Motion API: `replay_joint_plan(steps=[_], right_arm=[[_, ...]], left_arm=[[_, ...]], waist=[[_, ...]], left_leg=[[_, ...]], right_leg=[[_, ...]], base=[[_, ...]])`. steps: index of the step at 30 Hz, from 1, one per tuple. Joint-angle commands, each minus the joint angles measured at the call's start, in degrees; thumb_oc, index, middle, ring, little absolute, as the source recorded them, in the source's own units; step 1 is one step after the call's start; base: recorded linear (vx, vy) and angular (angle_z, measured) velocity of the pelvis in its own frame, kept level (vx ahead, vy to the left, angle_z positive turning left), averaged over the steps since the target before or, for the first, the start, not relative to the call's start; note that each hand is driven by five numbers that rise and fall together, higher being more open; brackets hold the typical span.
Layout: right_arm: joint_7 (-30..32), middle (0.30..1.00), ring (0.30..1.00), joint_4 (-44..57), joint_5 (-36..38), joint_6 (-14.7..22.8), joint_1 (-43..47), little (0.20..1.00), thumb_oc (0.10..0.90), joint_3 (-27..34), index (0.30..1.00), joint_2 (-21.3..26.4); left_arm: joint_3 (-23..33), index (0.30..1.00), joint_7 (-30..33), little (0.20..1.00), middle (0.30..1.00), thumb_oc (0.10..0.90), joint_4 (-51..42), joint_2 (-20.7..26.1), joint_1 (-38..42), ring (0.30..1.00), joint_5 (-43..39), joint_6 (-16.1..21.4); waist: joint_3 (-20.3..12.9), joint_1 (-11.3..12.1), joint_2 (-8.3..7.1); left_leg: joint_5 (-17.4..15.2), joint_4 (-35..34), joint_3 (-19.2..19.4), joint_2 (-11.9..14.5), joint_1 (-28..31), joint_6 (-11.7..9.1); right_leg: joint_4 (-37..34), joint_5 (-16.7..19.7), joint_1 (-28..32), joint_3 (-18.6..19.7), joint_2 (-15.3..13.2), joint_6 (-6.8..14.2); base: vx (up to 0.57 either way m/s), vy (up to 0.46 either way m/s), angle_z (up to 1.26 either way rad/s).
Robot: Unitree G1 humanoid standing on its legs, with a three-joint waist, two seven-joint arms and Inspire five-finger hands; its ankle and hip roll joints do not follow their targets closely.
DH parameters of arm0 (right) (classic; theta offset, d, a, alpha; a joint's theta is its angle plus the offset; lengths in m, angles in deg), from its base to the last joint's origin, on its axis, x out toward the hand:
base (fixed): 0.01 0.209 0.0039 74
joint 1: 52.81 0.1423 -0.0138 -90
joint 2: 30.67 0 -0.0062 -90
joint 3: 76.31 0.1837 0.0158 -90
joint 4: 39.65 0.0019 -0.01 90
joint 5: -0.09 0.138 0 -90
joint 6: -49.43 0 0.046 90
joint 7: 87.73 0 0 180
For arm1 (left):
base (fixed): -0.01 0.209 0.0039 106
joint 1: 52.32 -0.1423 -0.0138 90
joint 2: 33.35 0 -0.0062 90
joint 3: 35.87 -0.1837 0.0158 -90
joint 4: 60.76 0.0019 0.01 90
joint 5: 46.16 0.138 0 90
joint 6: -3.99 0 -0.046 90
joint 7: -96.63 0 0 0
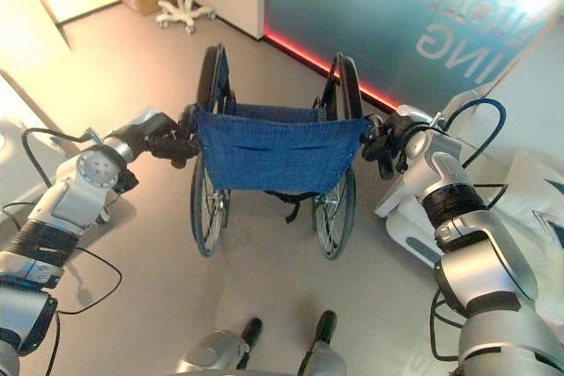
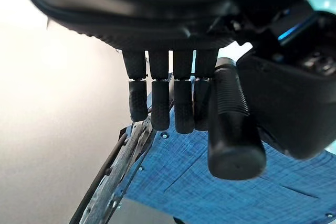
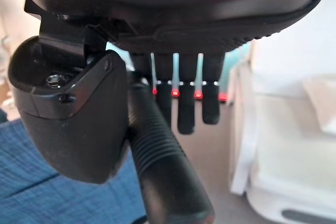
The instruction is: Push the wheelchair next to the bed
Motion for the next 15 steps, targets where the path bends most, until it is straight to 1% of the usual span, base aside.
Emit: replay_joint_plan(steps=[1, 2, 3, 4, 5, 6, 7, 8, 10, 11, 12, 13, 15], right_arm=[[-9.14, 0.3, 0.3, 8.77, -10.53, 10.43, 7.73, 0.3, 0.4, -15.96, 0.3, 7.18], [-9.78, 0.3, 0.3, 9.55, -10.11, 10.44, 8.15, 0.3, 0.4, -15.93, 0.3, 7.73], [-10.47, 0.3, 0.3, 10.79, -9.53, 10.65, 8.73, 0.3, 0.4, -15.95, 0.3, 8.46], [-10.65, 0.3, 0.3, 11.21, -9.09, 11.03, 8.83, 0.3, 0.4, -15.83, 0.3, 8.75], [-11.01, 0.3, 0.3, 12.0, -8.43, 11.19, 9.16, 0.3, 0.4, -16.07, 0.3, 9.57], [-10.82, 0.3, 0.3, 12.28, -8.35, 12.1, 9.06, 0.3, 0.4, -15.91, 0.3, 9.87], [-10.58, 0.3, 0.3, 12.41, -7.98, 12.5, 8.75, 0.3, 0.4, -15.82, 0.3, 10.36], [-10.37, 0.3, 0.3, 13.09, -8.78, 12.73, 7.66, 0.3, 0.4, -14.93, 0.3, 10.55], [-10.21, 0.3, 0.3, 13.53, -9.74, 13.22, 6.38, 0.3, 0.4, -13.75, 0.3, 11.14], [-10.23, 0.3, 0.3, 13.37, -10.9, 13.02, 5.03, 0.3, 0.4, -12.54, 0.3, 11.07], [-9.97, 0.3, 0.3, 12.88, -11.08, 13.1, 4.43, 0.3, 0.4, -11.94, 0.3, 11.1], [-9.84, 0.3, 0.3, 12.67, -11.17, 13.2, 4.19, 0.3, 0.4, -11.72, 0.3, 11.07], [-8.67, 0.3, 0.3, 10.98, -10.83, 13.46, 3.68, 0.3, 0.4, -11.8, 0.3, 10.08]], left_arm=[[-9.69, 0.3, -2.58, 0.3, 0.3, 0.4, 4.75, 3.36, -13.35, 0.3, 11.39, 0.39], [-9.74, 0.3, -2.25, 0.3, 0.3, 0.4, 4.7, 3.32, -13.7, 0.3, 10.46, -0.19], [-9.58, 0.3, -1.91, 0.3, 0.3, 0.4, 4.79, 2.95, -14.07, 0.3, 10.17, -0.9], [-9.46, 0.3, -1.81, 0.3, 0.3, 0.4, 5.02, 2.64, -14.21, 0.3, 10.28, -1.46], [-9.27, 0.3, -1.5, 0.3, 0.3, 0.4, 5.66, 1.54, -14.27, 0.3, 10.5, -1.96], [-9.12, 0.3, -0.76, 0.3, 0.3, 0.4, 6.02, 0.92, -14.27, 0.3, 10.35, -2.72], [-8.94, 0.3, -0.23, 0.3, 0.3, 0.4, 6.33, 0.28, -14.43, 0.3, 10.58, -2.74], [-8.57, 0.3, 0.57, 0.3, 0.3, 0.4, 6.99, -0.77, -14.81, 0.3, 10.54, -2.33], [-8.61, 0.3, 1.1, 0.3, 0.3, 0.4, 7.14, -2.03, -15.03, 0.3, 10.89, -2.25], [-9.22, 0.3, 0.94, 0.3, 0.3, 0.4, 7.29, -3.16, -14.54, 0.3, 11.39, -1.99], [-9.64, 0.3, 1.0, 0.3, 0.3, 0.4, 7.59, -4.03, -14.04, 0.3, 11.33, -1.91], [-9.7, 0.3, 1.06, 0.3, 0.3, 0.4, 7.68, -4.33, -13.86, 0.3, 11.25, -1.99], [-10.26, 0.3, 0.98, 0.3, 0.3, 0.4, 7.42, -5.59, -13.27, 0.3, 11.64, -3.27]], waist=[[2.21, 1.5, -3.23], [2.22, 1.25, -3.21], [2.52, 0.85, -3.27], [2.67, 0.65, -3.25], [2.95, -0.03, -2.89], [3.09, -0.5, -2.63], [3.14, -1.11, -2.42], [2.96, -2.28, -1.92], [2.32, -3.67, -1.18], [1.67, -4.58, -0.45], [1.42, -4.92, 0.06], [1.19, -5.03, 0.03], [1.17, -4.03, 0.6]], left_leg=[[-9.51, 9.55, 6.59, 7.07, 0.3, -3.3], [-8.9, 9.48, 7.11, 8.33, 0.62, -3.77], [-7.1, 9.51, 8.25, 10.33, 0.75, -4.91], [-5.73, 9.48, 8.97, 11.3, 0.65, -5.41], [-1.8, 9.47, 10.04, 13.0, 0.46, -6.12], [0.31, 9.39, 10.96, 13.97, 0.42, -6.26], [1.33, 9.05, 12.41, 15.13, 1.07, -6.5], [2.29, 7.95, 14.61, 16.57, 2.81, -6.8], [3.6, 6.21, 18.01, 18.37, 5.08, -7.31], [5.21, 4.76, 20.43, 19.6, 6.64, -8.16], [5.25, 4.52, 22.01, 19.86, 7.51, -8.59], [5.47, 4.14, 22.24, 19.48, 7.48, -8.56], [3.81, 2.33, 20.92, 16.61, 7.31, -8.16]], right_leg=[[8.3, 8.42, -2.12, 2.48, -0.61, -0.38], [10.27, 7.26, -2.18, 1.63, -0.34, -0.61], [11.74, 5.78, -1.86, 0.04, 0.17, -1.41], [12.03, 5.14, -1.56, -0.78, 0.61, -1.95], [12.29, 4.02, -0.82, -2.41, 1.64, -3.29], [12.6, 3.23, -0.42, -3.14, 2.26, -4.02], [12.8, 2.62, 0.05, -4.48, 2.62, -4.49], [12.92, 2.11, 0.42, -5.97, 3.01, -4.94], [13.26, 1.31, 0.61, -8.0, 3.44, -5.74], [13.41, 0.58, 1.05, -10.07, 3.82, -6.34], [13.78, -0.45, 1.77, -11.67, 4.34, -6.86], [13.6, -0.45, 1.88, -12.12, 4.39, -7.05], [13.88, -1.77, 3.46, -12.77, 5.51, -7.17]], base=[[0.43, -0.335, 1.24], [0.45, -0.394, 1.71], [0.29, -0.33, 1.37], [0.33, -0.385, 1.26], [0.3, -0.344, 0.65], [0.33, -0.348, 0.74], [0.33, -0.336, 0.79], [0.32, -0.303, 0.83], [0.29, -0.246, 0.85], [0.31, -0.276, 0.9], [0.27, -0.252, 0.71], [0.26, -0.243, 0.71], [0.32, -0.242, 0.51]])
